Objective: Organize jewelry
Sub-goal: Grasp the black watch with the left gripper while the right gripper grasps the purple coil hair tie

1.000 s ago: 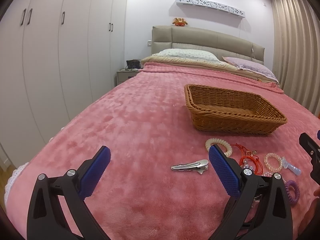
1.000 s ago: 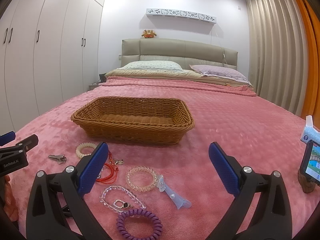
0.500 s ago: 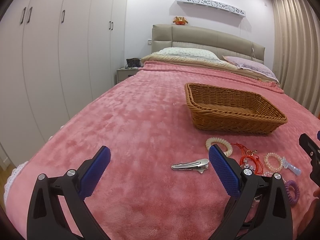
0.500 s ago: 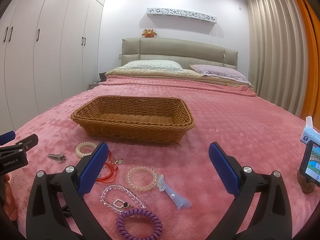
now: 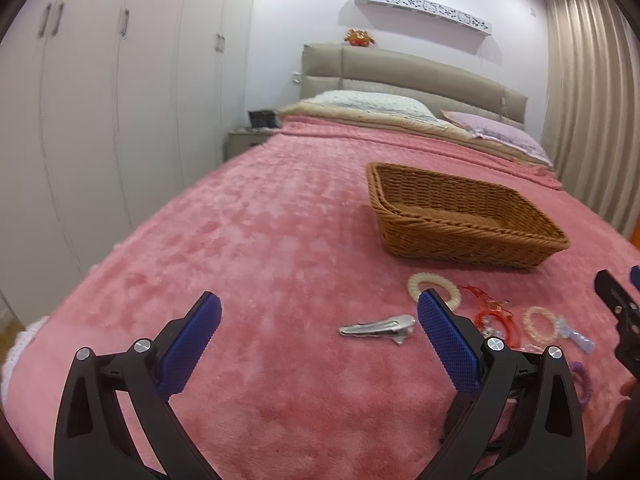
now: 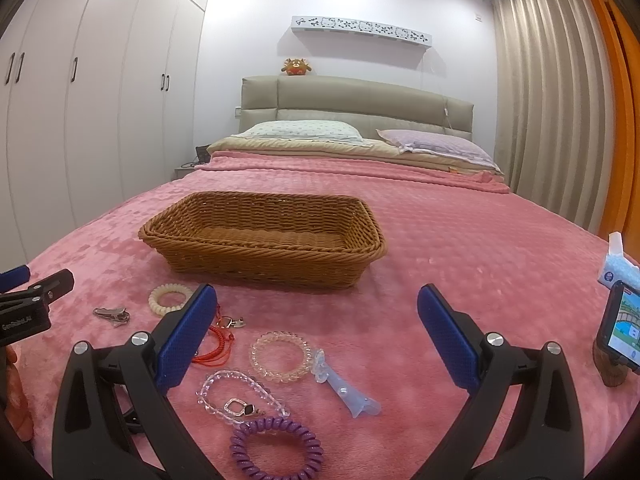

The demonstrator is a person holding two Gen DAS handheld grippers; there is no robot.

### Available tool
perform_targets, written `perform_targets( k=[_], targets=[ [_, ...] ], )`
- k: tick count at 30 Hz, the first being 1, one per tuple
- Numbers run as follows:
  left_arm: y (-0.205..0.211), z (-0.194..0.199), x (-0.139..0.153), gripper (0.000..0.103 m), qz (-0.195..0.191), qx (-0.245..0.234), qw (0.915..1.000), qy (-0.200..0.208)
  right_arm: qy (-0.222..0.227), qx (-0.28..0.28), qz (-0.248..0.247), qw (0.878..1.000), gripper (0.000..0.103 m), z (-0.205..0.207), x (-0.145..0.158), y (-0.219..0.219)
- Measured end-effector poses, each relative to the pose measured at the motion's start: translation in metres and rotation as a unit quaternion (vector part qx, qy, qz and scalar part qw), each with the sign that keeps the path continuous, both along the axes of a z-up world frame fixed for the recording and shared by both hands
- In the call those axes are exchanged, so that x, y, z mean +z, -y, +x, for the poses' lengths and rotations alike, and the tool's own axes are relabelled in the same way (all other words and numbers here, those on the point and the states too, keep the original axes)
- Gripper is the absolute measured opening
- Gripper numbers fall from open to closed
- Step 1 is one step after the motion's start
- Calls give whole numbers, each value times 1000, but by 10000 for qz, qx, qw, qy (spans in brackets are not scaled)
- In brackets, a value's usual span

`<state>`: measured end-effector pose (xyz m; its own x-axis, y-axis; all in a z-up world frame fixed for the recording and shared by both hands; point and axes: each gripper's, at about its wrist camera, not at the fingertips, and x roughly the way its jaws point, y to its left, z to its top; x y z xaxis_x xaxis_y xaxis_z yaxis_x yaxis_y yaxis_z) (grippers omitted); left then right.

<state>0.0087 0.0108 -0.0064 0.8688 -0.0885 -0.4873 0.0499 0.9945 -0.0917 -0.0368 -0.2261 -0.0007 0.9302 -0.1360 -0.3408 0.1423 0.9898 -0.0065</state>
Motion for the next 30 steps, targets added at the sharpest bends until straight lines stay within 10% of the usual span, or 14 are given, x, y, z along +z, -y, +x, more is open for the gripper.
perform_targets(
  k=[5, 18, 30],
  targets=[
    [-22, 0, 6, 87, -728, -615, 9951, -263, -163, 65, -11, 9998, 87, 2, 6, 6],
    [26, -15, -8, 50, -413, -1936, 9730, -1183, -1261, 443, 138, 9909, 36, 3, 0, 53],
    [40, -9, -25, 39, -582, -2287, 9568, -1698, -2003, 1051, 364, 9734, 36, -15, -34, 22]
  ],
)
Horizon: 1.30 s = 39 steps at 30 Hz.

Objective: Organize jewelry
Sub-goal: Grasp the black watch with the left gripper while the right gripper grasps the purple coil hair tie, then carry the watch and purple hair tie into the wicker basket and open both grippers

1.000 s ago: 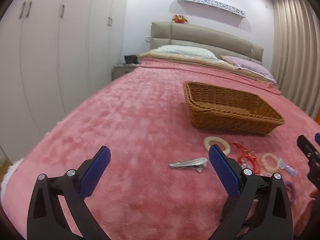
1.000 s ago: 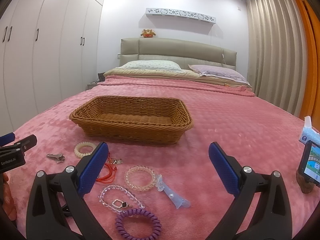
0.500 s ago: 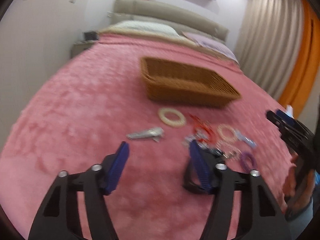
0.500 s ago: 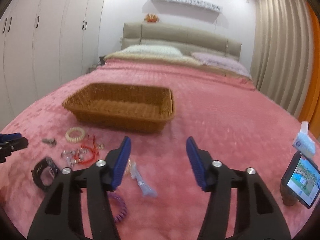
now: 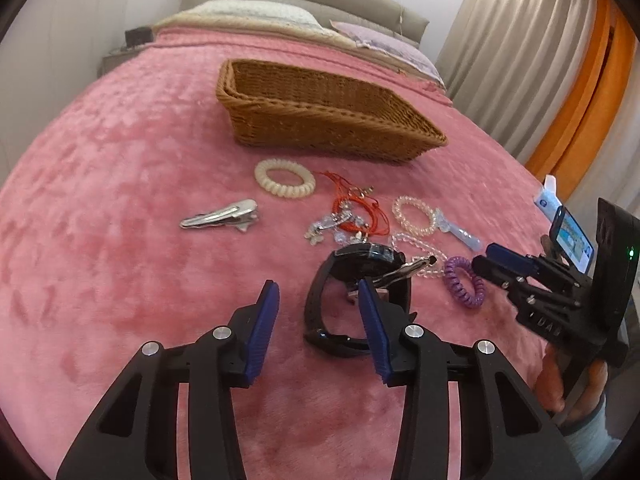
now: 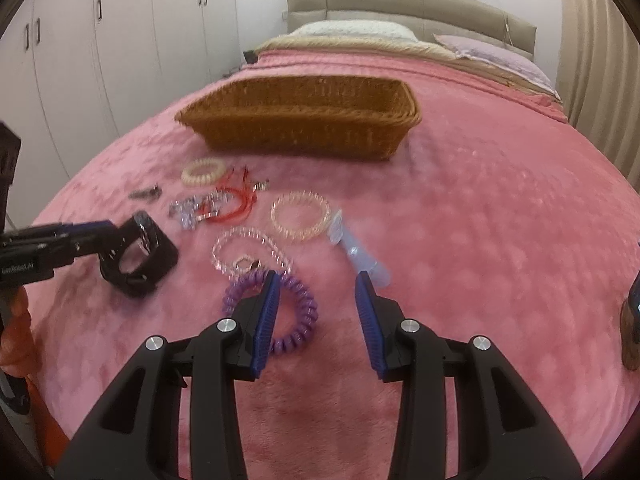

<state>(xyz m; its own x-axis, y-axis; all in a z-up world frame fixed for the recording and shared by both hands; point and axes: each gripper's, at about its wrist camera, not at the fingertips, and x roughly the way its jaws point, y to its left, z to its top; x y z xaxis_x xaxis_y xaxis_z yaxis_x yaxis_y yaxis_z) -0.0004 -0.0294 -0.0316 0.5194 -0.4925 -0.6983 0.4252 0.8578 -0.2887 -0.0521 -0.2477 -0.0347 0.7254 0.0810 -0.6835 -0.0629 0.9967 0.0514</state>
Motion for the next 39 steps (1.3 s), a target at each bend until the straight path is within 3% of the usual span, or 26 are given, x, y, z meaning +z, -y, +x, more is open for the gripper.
perform_targets(
  k=[3, 6, 9, 10, 15, 18, 21, 29, 33, 39],
  targets=[
    [11, 7, -7, 24, 223, -36, 9993, -281, -216, -3, -7, 9998, 36, 8, -9, -4],
    [15, 11, -8, 19, 325, -20, 9991, -281, -310, -28, -152, 9994, 35, 12, -14, -10],
    [16, 10, -9, 10, 371, 74, 9992, -139, -324, 38, -178, 9993, 13, 14, -15, -12],
    [15, 8, -8, 8, 361, 115, 9993, -45, -295, 27, -208, 9993, 12, 13, -14, -13],
    [10, -10, 5, 8, 170, 213, 9977, 625, -6, -46, -67, 10000, 10, 7, -7, -7],
    [6, -21, 18, 8, -172, 176, 9948, 986, 332, -47, 55, 9994, 10, -3, 4, -1],
    [8, -33, 31, 7, -123, 221, 9894, 1428, 645, -61, -45, 9979, 9, -9, 16, -4],
    [8, -31, 36, 8, -281, 255, 9899, 1362, 703, -9, -58, 9975, 9, -6, 22, -8],
    [6, -20, 47, 8, -363, 391, 9886, 1409, 945, -8, -63, 9955, 9, 3, 44, -7],
    [19, 30, 83, 8, -337, 521, 9848, 1625, 1391, -89, -167, 9901, 9, 57, 89, -10]
  ],
)
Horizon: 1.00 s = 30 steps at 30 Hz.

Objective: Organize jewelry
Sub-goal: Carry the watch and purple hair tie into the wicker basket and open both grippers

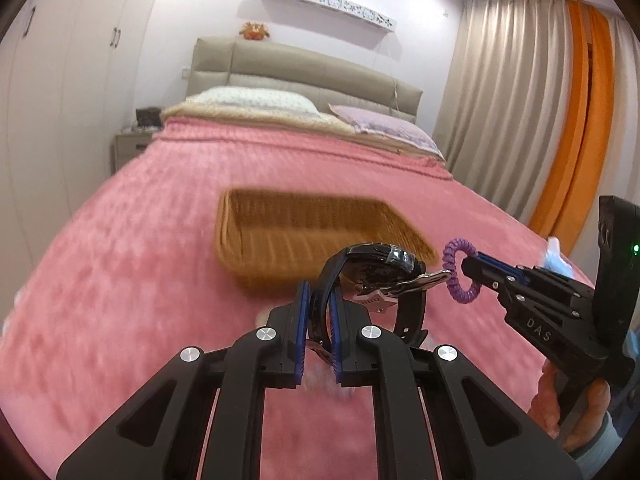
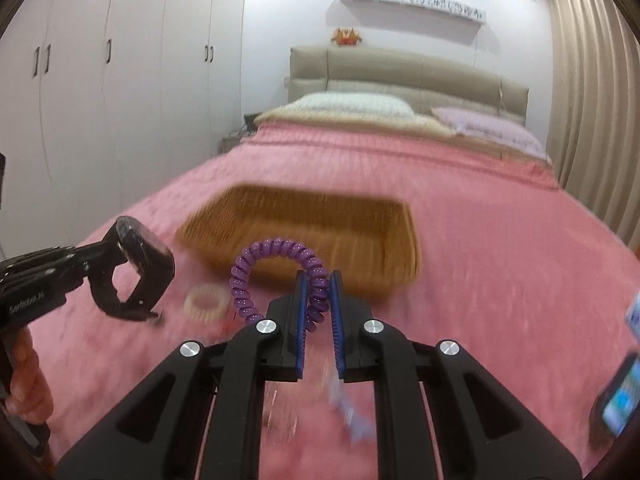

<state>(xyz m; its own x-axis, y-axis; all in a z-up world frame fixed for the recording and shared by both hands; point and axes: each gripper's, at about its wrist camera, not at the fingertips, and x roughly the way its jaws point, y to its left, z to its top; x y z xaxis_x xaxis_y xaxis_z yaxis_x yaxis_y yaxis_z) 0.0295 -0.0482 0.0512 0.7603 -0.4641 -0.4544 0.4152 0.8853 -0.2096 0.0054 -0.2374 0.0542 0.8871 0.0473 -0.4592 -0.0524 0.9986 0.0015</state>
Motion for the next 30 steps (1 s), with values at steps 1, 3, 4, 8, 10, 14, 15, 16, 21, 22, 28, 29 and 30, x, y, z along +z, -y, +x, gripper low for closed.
perform_targets(
  k=[1, 3, 4, 8, 10, 14, 15, 16, 21, 22, 28, 29, 30],
  targets=[
    [3, 13, 5, 8, -6, 20, 10000, 11, 11, -29, 27, 10000, 9, 15, 5, 1],
    [10, 37, 13, 8, -25, 40, 10000, 9, -57, -71, 110, 9999, 9, 44, 10, 4],
    [14, 51, 15, 8, -12, 55, 10000, -5, -111, -111, 146, 9998, 9, 60, 10, 6],
    [28, 98, 9, 9, 61, 148, 9996, -226, -613, -117, 563, 9965, 9, 120, -5, 20],
    [34, 117, 2, 9, 146, 204, 9990, -377, -881, -167, 682, 9936, 9, 141, -16, 27],
    [43, 146, -21, 11, 344, 193, 9966, -725, -1132, -275, 577, 9915, 9, 158, -37, 29],
    [45, 147, -25, 12, 386, 193, 9960, -778, -1181, -313, 504, 9912, 9, 160, -42, 28],
    [47, 151, -30, 12, 434, 191, 9950, -875, -1231, -332, 464, 9907, 9, 162, -45, 28],
    [52, 157, -46, 15, 619, 180, 9923, -1059, -1425, -337, 533, 9878, 10, 169, -56, 30],
    [53, 158, -48, 18, 632, 129, 9917, -1110, -1422, -350, 566, 9876, 10, 168, -56, 31],
    [40, 145, -36, 37, 424, 112, 9944, -966, -1418, -310, 758, 9865, 26, 163, -52, 39],
    [37, 141, -31, 39, 370, 107, 9949, -929, -1383, -299, 771, 9869, 27, 161, -50, 40],
    [34, 136, -26, 39, 310, 91, 9956, -881, -1331, -287, 790, 9875, 27, 156, -46, 41]
  ],
)
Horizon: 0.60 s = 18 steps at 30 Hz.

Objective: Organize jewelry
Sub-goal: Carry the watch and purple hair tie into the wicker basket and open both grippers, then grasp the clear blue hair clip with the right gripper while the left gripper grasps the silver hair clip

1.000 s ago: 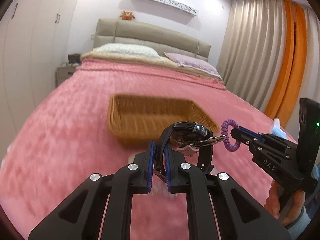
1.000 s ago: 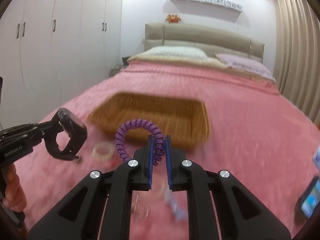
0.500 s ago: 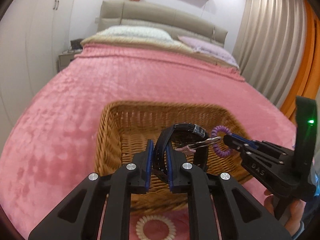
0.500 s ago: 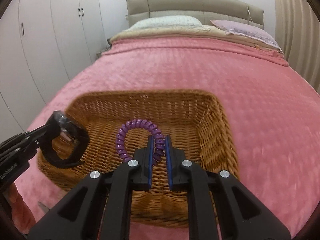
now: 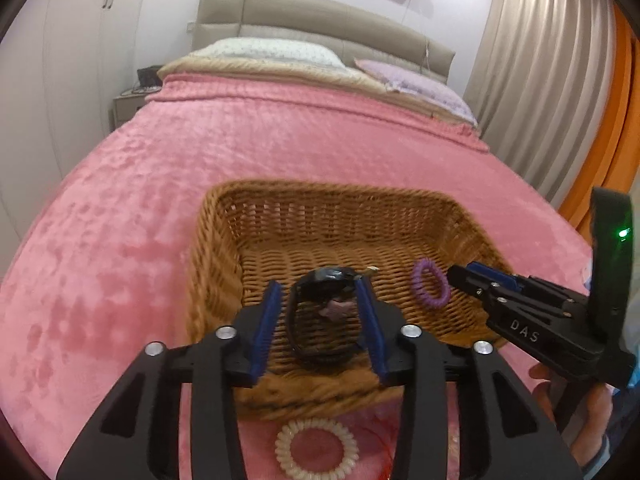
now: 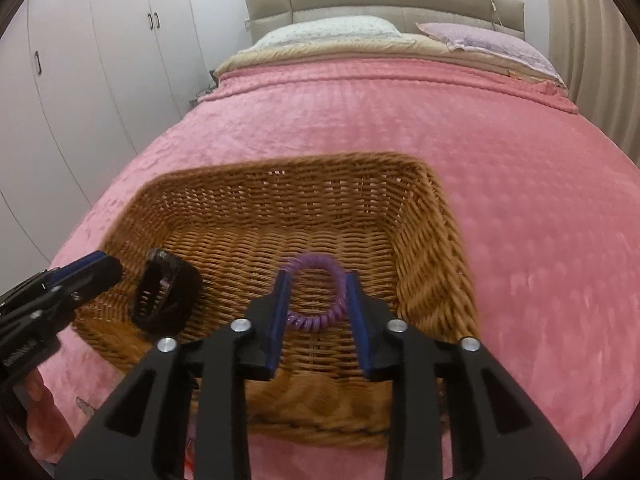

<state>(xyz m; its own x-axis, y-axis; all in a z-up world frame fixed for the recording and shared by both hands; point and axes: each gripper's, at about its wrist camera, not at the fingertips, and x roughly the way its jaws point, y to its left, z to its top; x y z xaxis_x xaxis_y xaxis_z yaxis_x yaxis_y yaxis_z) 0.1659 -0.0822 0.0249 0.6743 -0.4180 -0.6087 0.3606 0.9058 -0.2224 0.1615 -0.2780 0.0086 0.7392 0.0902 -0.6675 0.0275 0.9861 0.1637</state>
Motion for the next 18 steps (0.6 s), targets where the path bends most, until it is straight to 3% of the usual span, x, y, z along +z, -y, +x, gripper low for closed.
perform_targets(
  k=[3, 5, 6, 10, 13, 18],
  targets=[
    [-12, -18, 15, 40, -154, 3, 9998, 147, 171, 31, 78, 9998, 28, -19, 15, 1],
    [-25, -35, 26, 45, -326, -6, 9991, 264, 285, 70, 109, 9995, 40, -34, 25, 1],
    [-32, -44, 31, 48, -385, 1, 9987, 326, 381, 84, 92, 9992, 51, -45, 30, 0],
    [-67, -82, 39, 59, -627, 70, 9971, 424, 662, 126, -159, 9976, 52, -92, 43, -5],
    [-88, -103, 33, 61, -747, 129, 9966, 327, 761, 166, -222, 9967, 52, -123, 43, -9],
    [-100, -121, 7, 61, -396, 193, 9990, 122, 686, 76, -355, 9970, 52, -155, 29, -4]
  ],
)
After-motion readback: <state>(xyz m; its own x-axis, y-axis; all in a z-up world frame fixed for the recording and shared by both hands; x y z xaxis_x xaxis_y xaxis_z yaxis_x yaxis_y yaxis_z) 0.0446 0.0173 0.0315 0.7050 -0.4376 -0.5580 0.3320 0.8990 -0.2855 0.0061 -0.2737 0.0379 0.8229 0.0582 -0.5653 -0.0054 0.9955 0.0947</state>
